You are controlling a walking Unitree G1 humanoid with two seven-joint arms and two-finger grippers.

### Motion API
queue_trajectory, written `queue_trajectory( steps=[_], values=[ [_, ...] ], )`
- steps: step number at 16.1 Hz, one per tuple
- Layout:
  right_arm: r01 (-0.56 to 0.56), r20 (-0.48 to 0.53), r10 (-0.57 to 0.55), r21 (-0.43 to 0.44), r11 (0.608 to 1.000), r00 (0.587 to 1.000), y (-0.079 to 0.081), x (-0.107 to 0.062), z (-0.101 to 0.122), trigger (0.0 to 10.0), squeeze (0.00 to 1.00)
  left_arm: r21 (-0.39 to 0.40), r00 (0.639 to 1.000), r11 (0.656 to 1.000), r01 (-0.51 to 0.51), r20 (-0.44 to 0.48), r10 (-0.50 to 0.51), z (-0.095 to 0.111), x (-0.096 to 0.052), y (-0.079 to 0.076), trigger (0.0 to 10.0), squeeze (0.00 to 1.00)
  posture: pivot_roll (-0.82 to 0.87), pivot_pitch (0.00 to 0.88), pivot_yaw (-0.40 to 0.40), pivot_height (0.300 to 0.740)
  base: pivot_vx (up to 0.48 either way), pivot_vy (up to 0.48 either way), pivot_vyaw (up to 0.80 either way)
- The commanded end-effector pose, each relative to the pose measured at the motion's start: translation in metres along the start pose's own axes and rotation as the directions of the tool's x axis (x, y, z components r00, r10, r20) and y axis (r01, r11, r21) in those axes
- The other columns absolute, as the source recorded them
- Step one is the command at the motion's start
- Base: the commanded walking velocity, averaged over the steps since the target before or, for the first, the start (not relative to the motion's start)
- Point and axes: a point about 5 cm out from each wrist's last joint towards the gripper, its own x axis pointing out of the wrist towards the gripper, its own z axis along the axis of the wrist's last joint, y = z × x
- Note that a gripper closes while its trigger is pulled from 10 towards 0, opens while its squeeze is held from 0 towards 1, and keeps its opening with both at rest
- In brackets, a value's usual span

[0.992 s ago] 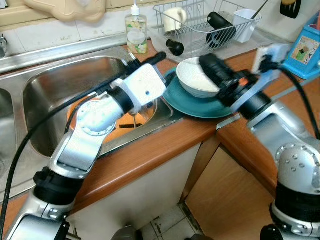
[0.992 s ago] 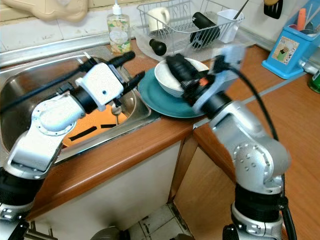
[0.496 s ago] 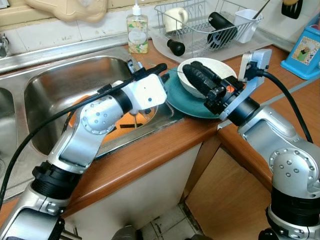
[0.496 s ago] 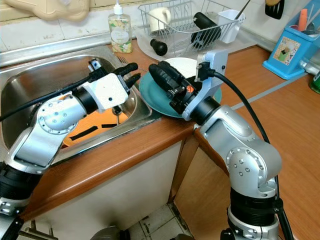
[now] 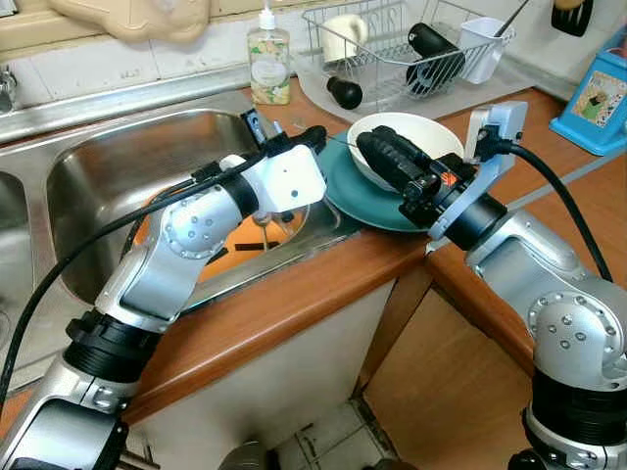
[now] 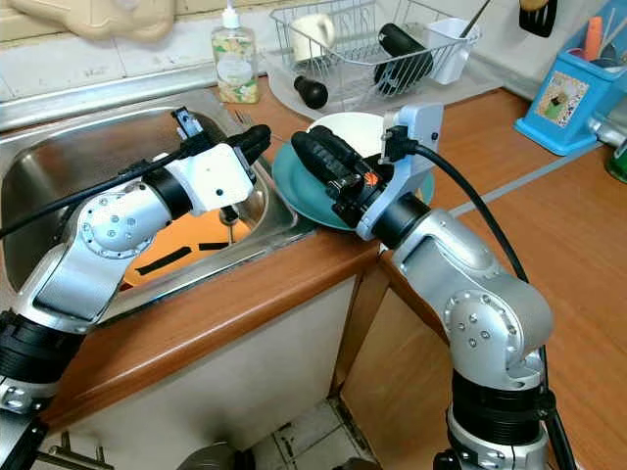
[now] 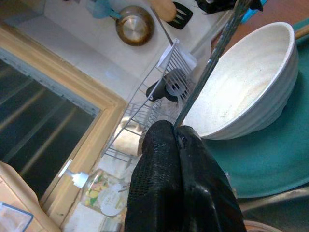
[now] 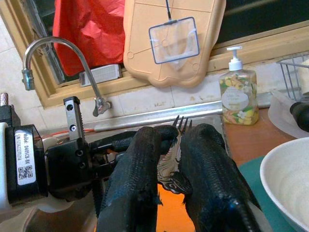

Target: Kitchen organization

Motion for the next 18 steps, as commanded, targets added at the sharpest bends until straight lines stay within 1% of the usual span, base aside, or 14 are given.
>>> queue_trajectory(
  steps=[1,2,4,5,8,10,11,12,13,15,16,17,18],
  values=[
    [-0.062,-0.02,0.062,-0.003,0.998,0.998,0.0117,0.0019,-0.0028,0.0,0.0,-0.018,1.0,1.0,0.016,0.014,-0.016,0.0016,0.0011,0.0004,10.0,1.0,-0.06,0.033,0.01,0.74,0.0,0.0,0.0],
    [-0.058,-0.029,0.058,-0.007,0.998,0.998,0.011,0.0018,-0.0041,0.0,0.0,0.008,0.999,0.999,0.036,0.009,-0.037,0.0011,0.0003,-0.0019,10.0,1.0,-0.06,0.031,0.009,0.74,0.0,0.0,0.0],
    [-0.057,-0.033,0.057,-0.009,0.998,0.998,0.0107,0.0018,-0.0046,0.0,0.0,0.043,0.999,0.998,0.046,-0.004,-0.046,-0.0009,-0.0005,-0.0033,10.0,1.0,-0.06,0.03,0.008,0.74,0.0,0.0,0.0],
    [-0.058,-0.035,0.058,-0.011,0.998,0.998,0.0108,0.0017,-0.0049,0.0,0.0,0.061,0.998,0.996,0.059,-0.009,-0.058,-0.0022,-0.0013,-0.0048,10.0,0.0,-0.06,0.026,0.007,0.74,0.0,0.0,0.0],
    [-0.069,-0.041,0.069,-0.013,0.998,0.997,0.0118,0.0017,-0.0052,0.0,0.0,0.077,0.998,0.995,0.066,-0.02,-0.064,-0.0045,-0.002,-0.0059,10.0,0.0,-0.06,0.023,0.007,0.74,0.0,0.0,0.0],
    [-0.085,-0.054,0.084,-0.022,0.996,0.995,0.0139,0.0018,-0.0064,0.0,0.0,0.105,0.996,0.99,0.09,-0.028,-0.088,-0.0068,-0.0001,-0.0072,10.0,0.0,-0.06,0.017,0.008,0.74,0.0,0.0,0.0],
    [-0.083,-0.054,0.082,-0.023,0.996,0.995,0.0137,0.0017,-0.0064,0.0,0.0,0.103,0.995,0.99,0.098,-0.028,-0.096,-0.0072,0.0002,-0.0072,10.0,0.0,-0.06,0.017,0.008,0.74,0.0,0.0,0.0],
    [-0.081,-0.055,0.079,-0.026,0.996,0.995,0.0135,0.0015,-0.0064,0.0,0.0,0.1,0.994,0.989,0.112,-0.025,-0.11,-0.0073,0.0003,-0.0078,3.5,0.0,-0.06,0.016,0.009,0.74,0.0,0.0,0.0],
    [-0.077,-0.056,0.075,-0.028,0.997,0.996,0.0132,0.0014,-0.0066,0.0,0.0,0.096,0.993,0.988,0.118,-0.021,-0.117,-0.0072,0.0001,-0.0082,0.0,0.0,-0.06,0.016,0.008,0.74,0.0,0.0,0.0],
    [-0.065,-0.059,0.063,-0.033,0.997,0.996,0.0118,0.0014,-0.0071,0.0,0.0,0.073,0.991,0.989,0.131,-0.011,-0.131,-0.0063,-0.001,-0.0089,0.0,0.0,-0.06,0.02,0.007,0.74,0.0,0.0,0.0],
    [-0.059,-0.061,0.057,-0.036,0.998,0.997,0.0112,0.0015,-0.0074,0.0,0.0,0.078,0.991,0.988,0.133,-0.008,-0.132,-0.006,-0.0011,-0.0088,0.0,0.0,-0.06,0.02,0.007,0.74,0.0,0.0,0.0],
    [-0.05,-0.065,0.047,-0.042,0.998,0.997,0.0102,0.0019,-0.0078,7.7,0.0,0.088,0.991,0.987,0.136,-0.008,-0.136,-0.0065,-0.0014,-0.0088,0.0,0.0,-0.05,0.025,0.006,0.74,0.0,0.0,0.0],
    [-0.042,-0.068,0.038,-0.05,0.998,0.997,0.0092,0.0025,-0.008,10.0,0.0,0.097,0.99,0.986,0.138,-0.018,-0.137,-0.0084,-0.002,-0.0086,0.0,0.0,-0.06,0.027,0.006,0.74,0.0,0.0,0.0]
  ],
)
